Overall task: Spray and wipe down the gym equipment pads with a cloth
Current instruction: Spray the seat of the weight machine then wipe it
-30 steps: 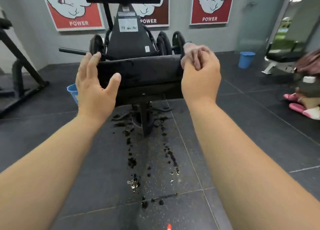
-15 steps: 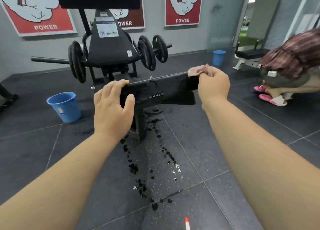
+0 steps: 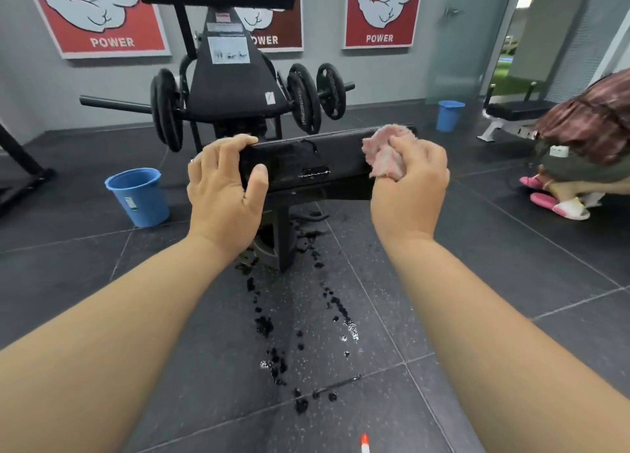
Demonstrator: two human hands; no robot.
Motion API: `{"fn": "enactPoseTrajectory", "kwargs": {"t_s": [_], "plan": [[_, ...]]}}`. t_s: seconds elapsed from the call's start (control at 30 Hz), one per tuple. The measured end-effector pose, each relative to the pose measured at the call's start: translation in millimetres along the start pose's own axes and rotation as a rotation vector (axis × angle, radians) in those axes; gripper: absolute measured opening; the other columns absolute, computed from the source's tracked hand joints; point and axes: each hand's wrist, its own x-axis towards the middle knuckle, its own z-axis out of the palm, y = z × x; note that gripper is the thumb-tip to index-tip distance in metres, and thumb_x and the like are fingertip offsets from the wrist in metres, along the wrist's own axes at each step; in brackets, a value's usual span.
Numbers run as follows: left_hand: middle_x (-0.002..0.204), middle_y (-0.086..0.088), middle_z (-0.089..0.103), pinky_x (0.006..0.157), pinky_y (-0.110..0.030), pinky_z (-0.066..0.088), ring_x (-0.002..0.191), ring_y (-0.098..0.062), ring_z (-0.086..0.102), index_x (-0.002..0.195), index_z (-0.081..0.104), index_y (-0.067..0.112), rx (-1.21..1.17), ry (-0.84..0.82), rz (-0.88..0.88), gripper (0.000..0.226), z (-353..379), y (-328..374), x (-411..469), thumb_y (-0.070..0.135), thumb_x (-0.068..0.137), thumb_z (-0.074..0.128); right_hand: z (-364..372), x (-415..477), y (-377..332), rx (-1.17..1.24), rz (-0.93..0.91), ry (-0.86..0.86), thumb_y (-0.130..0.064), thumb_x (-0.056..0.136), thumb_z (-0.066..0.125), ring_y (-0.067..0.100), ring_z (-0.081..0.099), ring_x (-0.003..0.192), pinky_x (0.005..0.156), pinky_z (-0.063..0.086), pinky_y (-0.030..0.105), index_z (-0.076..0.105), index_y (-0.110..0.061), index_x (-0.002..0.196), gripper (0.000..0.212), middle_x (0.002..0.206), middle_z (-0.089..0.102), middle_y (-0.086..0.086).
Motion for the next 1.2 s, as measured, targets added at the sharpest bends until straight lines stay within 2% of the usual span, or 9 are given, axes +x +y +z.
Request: {"fn": "enactPoseTrajectory", "kwargs": {"t_s": [0.2,0.33,0.57,0.67,0.83,0.93,1.0,1.1,1.2], "plan": [[0.127,0.015,0.036,0.116,-0.039,0.017,0.132,-0.024,0.028,0.137,0.045,0.028,-0.008,-0.091,-0.028,0.052,-15,6,-1,0.049,0.090,0.037,-16,-3,-10,0.024,-0.148,-0.109,-0.019,0.093,0.058,0.025,0.039,0.114,0.085,0.018,-0.004,0.067,-0.012,0.121,0.031,0.133,0.046,0.008],[0.129,0.018,0.033,0.108,-0.028,0.015,0.137,-0.017,0.022,0.137,0.044,0.032,-0.063,-0.136,-0.140,0.037,-20,13,0,0.026,0.101,0.046,-15,18,-8,-0.056,0.030,-0.051,-0.004,0.097,0.045,0.023,0.033,0.107,0.074,0.018,0.011,0.065,-0.012,0.107,0.024,0.134,0.044,0.009],[0.135,0.004,0.050,0.114,-0.043,0.034,0.127,-0.015,0.046,0.105,0.057,0.057,-0.305,-0.224,-0.310,0.030,-37,23,5,0.040,0.098,0.032,15,-60,-42,0.098,-0.386,-0.248,0.006,0.083,0.045,0.022,0.046,0.103,0.091,0.032,0.018,0.071,-0.018,0.097,0.038,0.120,0.057,0.001],[0.134,0.003,0.051,0.115,-0.040,0.033,0.125,-0.013,0.046,0.101,0.058,0.061,-0.297,-0.274,-0.321,0.039,-40,21,7,0.032,0.103,0.033,-8,-22,-22,0.051,-0.283,-0.153,0.009,0.081,0.046,0.019,0.048,0.110,0.092,0.038,0.030,0.071,-0.017,0.099,0.040,0.119,0.059,-0.001],[0.127,-0.003,0.056,0.113,-0.049,0.035,0.120,-0.022,0.049,0.106,0.056,0.062,-0.333,-0.245,-0.287,0.031,-34,10,10,0.038,0.099,0.038,16,-23,-25,-0.034,-0.128,0.017,0.010,0.086,0.043,0.025,0.036,0.102,0.084,0.019,-0.001,0.068,-0.007,0.099,0.033,0.127,0.052,0.011],[0.089,0.005,0.057,0.073,-0.035,0.053,0.067,-0.008,0.048,0.123,0.057,0.042,-0.355,-0.267,-0.295,0.030,-32,5,13,0.025,0.106,0.040,44,-72,-50,0.050,-0.324,-0.104,0.001,0.086,0.041,0.029,0.047,0.102,0.092,0.027,0.012,0.069,-0.005,0.119,0.044,0.123,0.058,0.011],[0.074,0.012,0.051,0.045,-0.014,0.038,0.049,0.001,0.040,0.130,0.057,0.033,-0.310,-0.267,-0.293,0.031,-39,6,14,0.020,0.106,0.041,42,-81,-58,0.064,-0.435,-0.189,-0.002,0.088,0.039,0.029,0.051,0.100,0.094,0.035,0.022,0.069,-0.006,0.120,0.044,0.120,0.061,0.009],[0.103,0.009,0.068,0.081,-0.012,0.047,0.088,-0.002,0.064,0.130,0.058,0.035,-0.364,-0.311,-0.289,0.033,-51,3,16,0.020,0.104,0.046,14,-42,-51,0.053,-0.474,-0.147,0.010,0.082,0.049,0.010,0.046,0.094,0.089,0.040,0.035,0.070,-0.014,0.089,0.033,0.096,0.061,-0.013],[0.133,0.001,0.062,0.114,-0.045,0.025,0.131,-0.030,0.035,0.133,0.058,0.036,-0.407,-0.322,-0.356,0.036,-55,1,15,0.018,0.104,0.045,-5,3,-31,-0.097,-0.148,0.057,0.006,0.084,0.042,0.012,0.037,0.098,0.083,0.023,0.015,0.064,-0.017,0.087,0.032,0.102,0.051,-0.017]]}}
